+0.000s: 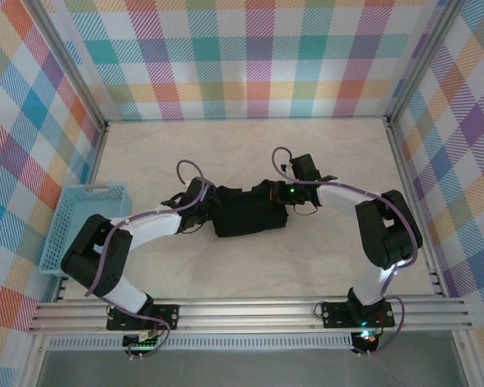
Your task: Fold the inside-out t-shirt
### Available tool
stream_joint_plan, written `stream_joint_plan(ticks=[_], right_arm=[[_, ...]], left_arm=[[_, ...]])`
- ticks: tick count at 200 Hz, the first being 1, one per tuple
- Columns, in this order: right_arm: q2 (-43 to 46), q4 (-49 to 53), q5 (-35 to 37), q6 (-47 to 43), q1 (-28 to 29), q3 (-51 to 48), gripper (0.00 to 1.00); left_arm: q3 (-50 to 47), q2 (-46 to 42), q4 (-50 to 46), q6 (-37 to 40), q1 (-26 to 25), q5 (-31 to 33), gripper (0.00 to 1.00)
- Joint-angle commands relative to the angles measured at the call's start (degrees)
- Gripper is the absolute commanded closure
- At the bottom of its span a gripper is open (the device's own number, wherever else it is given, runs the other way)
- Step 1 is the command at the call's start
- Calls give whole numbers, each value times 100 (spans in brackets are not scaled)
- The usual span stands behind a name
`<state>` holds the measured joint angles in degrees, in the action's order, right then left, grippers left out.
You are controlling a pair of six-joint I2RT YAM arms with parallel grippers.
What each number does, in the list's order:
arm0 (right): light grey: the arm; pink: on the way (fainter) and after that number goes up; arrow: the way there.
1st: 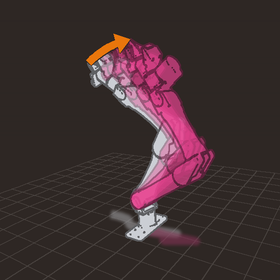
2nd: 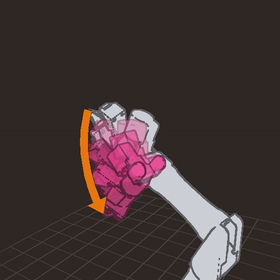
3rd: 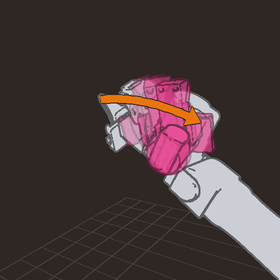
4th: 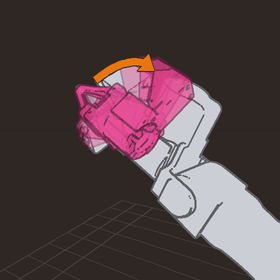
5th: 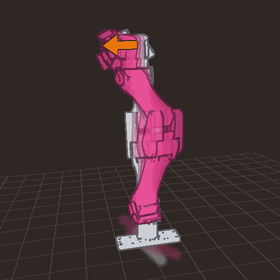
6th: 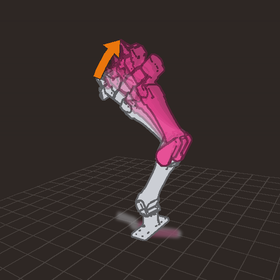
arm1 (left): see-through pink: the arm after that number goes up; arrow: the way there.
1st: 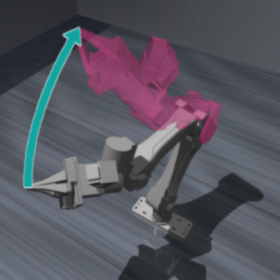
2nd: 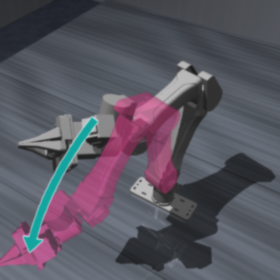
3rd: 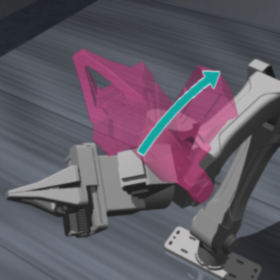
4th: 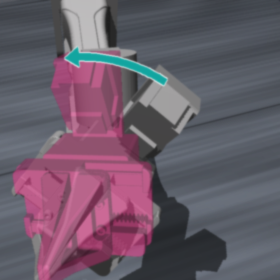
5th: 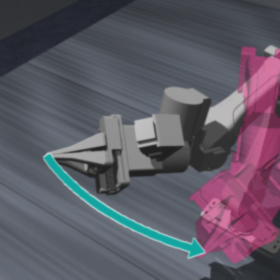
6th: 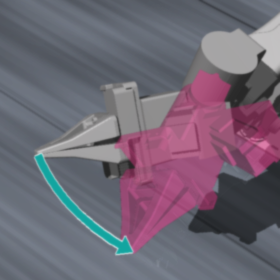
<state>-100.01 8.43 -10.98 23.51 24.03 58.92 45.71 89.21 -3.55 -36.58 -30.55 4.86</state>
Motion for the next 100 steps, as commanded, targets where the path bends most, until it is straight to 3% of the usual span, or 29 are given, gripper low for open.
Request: stream_joint_plan(ticks=[1, 18, 35, 64, 100], right_arm=[[236, 412, 581, -199, -55, 255, 66], [576, 718, 771, -271, -55, 262, 52], [968, 937, 725, -338, -23, 141, 43], [1511, 1026, 332, -51, 25, -447, 39], [1695, 805, 330, 293, 344, -1096, 45]], left_arm=[[193, -202, -450, 59, 132, 155, 60], [255, -645, -851, 89, 154, 363, 41], [259, -1116, -1185, 81, 163, 415, 30], [-149, -1584, -1088, -206, -12, -85, 27], [-434, -1378, -542, -391, -743, -135, 30]])
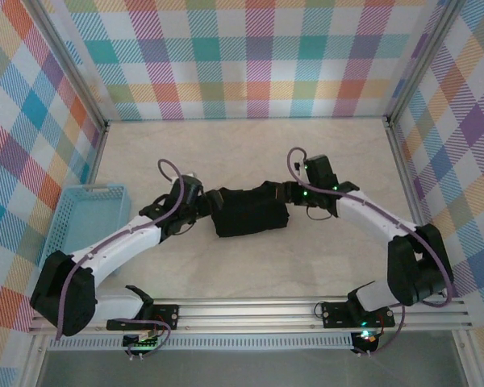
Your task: Fold the inside-out t-shirt
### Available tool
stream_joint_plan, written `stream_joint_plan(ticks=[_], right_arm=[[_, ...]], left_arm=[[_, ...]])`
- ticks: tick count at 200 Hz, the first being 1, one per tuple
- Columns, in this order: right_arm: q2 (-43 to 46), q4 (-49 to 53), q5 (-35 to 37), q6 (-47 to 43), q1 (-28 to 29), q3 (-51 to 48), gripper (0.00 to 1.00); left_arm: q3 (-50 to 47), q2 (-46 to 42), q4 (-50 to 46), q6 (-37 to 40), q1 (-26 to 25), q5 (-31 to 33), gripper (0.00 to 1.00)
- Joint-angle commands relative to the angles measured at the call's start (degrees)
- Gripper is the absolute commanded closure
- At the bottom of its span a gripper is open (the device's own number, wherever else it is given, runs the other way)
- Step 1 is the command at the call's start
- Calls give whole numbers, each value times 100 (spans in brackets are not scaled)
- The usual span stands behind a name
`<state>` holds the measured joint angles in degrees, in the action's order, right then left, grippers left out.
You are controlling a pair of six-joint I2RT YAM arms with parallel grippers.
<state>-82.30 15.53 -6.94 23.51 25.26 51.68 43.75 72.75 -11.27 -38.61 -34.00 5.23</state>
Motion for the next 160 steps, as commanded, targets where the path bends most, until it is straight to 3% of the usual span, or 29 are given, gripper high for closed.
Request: stream_joint_plan(ticks=[1, 64, 86, 102, 119, 135, 160], right_arm=[[-84, 93, -51, 302, 223, -384, 45], [-664, -36, 614, 659, 239, -844, 66], [-444, 225, 631, 499, 235, -663, 66], [-124, 540, 702, 375, 234, -469, 58], [252, 762, 802, 288, 221, -275, 47], [398, 746, 643, 222, 225, -94, 37], [32, 701, 457, 275, 217, 376, 22]], left_arm=[[-236, 293, 239, -194, -411, -176, 31], [-366, 1325, 428, -347, -463, -109, 66], [-406, 962, 183, -260, -465, 4, 68], [-366, 483, -177, -157, -456, 231, 63], [-366, -31, -372, -83, -405, 389, 46], [-402, -236, -242, -50, -125, 58, 32], [-264, 64, 42, -146, 379, -583, 24]])
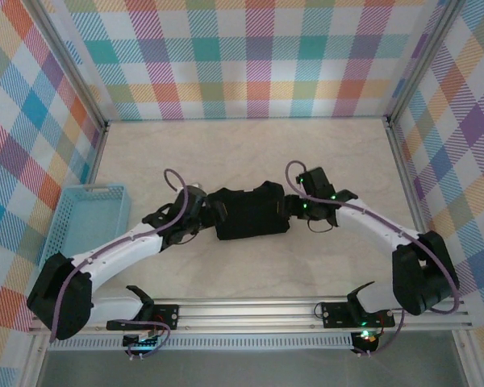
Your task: Fold the inside-out t-shirt
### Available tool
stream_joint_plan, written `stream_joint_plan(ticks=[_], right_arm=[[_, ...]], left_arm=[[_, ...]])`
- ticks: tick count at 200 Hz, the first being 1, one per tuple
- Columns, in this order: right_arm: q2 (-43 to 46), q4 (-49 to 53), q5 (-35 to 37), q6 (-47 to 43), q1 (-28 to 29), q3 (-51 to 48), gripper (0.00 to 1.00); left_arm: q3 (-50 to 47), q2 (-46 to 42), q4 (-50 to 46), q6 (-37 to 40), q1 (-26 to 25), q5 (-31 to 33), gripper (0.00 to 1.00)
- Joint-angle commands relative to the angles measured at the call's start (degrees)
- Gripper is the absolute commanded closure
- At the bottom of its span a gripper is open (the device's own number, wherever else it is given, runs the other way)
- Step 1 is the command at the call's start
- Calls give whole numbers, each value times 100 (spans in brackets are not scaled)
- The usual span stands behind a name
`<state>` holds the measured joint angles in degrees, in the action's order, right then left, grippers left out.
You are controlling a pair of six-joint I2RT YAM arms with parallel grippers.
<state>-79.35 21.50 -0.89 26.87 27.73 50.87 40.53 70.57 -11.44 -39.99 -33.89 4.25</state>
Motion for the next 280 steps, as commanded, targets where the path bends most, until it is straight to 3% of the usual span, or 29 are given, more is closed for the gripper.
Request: stream_joint_plan(ticks=[1, 43, 76, 99, 118, 143, 175, 216, 246, 280], right_arm=[[-286, 102, -149, -61, -30, 480, 22], [-1387, 205, 68, 199, -74, 1150, 20], [-1907, -68, -265, 346, -70, 1091, 10], [-2071, -298, -456, 442, -66, 935, 11], [-2241, -143, -159, 380, -113, 1026, 17], [-2165, 10, 67, 187, -378, 1124, 18], [-1505, 522, 490, -207, -275, 1285, 14], [-899, 1171, 1195, -306, 968, 1290, 9], [-1331, 1369, 1450, -128, 1868, 1442, 7], [-2014, 1224, 1295, 54, 2008, 1558, 6]], left_arm=[[72, 304, 70, -13, 380, -503, 24], [624, 1433, 465, -119, 599, -1025, 20], [951, 2277, 682, -144, 596, -1288, 19], [1117, 2708, 774, -160, 594, -1336, 27], [1260, 3010, 845, -151, 585, -1422, 35], [1467, 3202, 753, -95, 590, -1518, 37], [1445, 2548, 237, 63, 595, -1070, 32], [977, 1059, -638, 167, 718, -222, 18], [555, -21, -1048, 171, 847, 315, 12], [436, -1047, -1774, 127, 919, 1019, 8]])
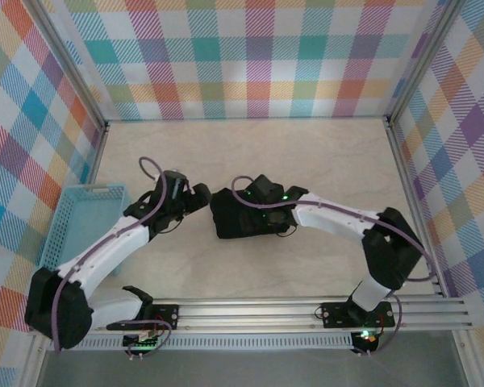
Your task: Fold the inside-out t-shirt
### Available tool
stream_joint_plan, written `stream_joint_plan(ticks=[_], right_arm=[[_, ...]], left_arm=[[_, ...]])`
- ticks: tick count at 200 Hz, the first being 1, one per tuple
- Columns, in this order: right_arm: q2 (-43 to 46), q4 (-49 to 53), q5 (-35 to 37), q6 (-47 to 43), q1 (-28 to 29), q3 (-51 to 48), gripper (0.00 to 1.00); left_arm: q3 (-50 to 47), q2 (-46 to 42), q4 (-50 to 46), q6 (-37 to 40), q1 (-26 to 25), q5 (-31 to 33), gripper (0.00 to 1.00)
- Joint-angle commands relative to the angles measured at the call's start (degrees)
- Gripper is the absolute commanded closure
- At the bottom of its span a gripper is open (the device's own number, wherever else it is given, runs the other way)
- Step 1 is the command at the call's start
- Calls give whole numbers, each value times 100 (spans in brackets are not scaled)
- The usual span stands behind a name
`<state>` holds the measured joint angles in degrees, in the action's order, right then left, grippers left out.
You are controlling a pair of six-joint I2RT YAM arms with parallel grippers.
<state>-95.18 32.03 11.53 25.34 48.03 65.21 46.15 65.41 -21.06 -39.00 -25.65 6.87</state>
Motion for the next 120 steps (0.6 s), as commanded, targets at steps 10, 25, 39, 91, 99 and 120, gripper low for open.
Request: stream_joint_plan(ticks=[10, 25, 39, 91, 99, 120], right_arm=[[-709, 121, -16, 314, -13, 273, 6], [-1178, 107, -61, 465, -14, 655, 7], [-1603, 49, -115, 541, -21, 1125, 7], [-2497, 265, -312, 358, -66, 2974, 7], [-2365, 326, -327, 296, -119, 3022, 7], [-1649, 340, -202, 158, -260, 2667, 6]], left_arm=[[-141, -867, -988, -2, 112, 933, 8], [-137, -1275, -1168, -11, 122, 1174, 5], [-117, -1506, -1242, 65, 130, 1280, 3], [271, -1011, -1442, 215, 157, 1284, 2], [356, -812, -1400, 247, 157, 1189, 2], [723, -59, -1196, 493, 95, 666, 2]])
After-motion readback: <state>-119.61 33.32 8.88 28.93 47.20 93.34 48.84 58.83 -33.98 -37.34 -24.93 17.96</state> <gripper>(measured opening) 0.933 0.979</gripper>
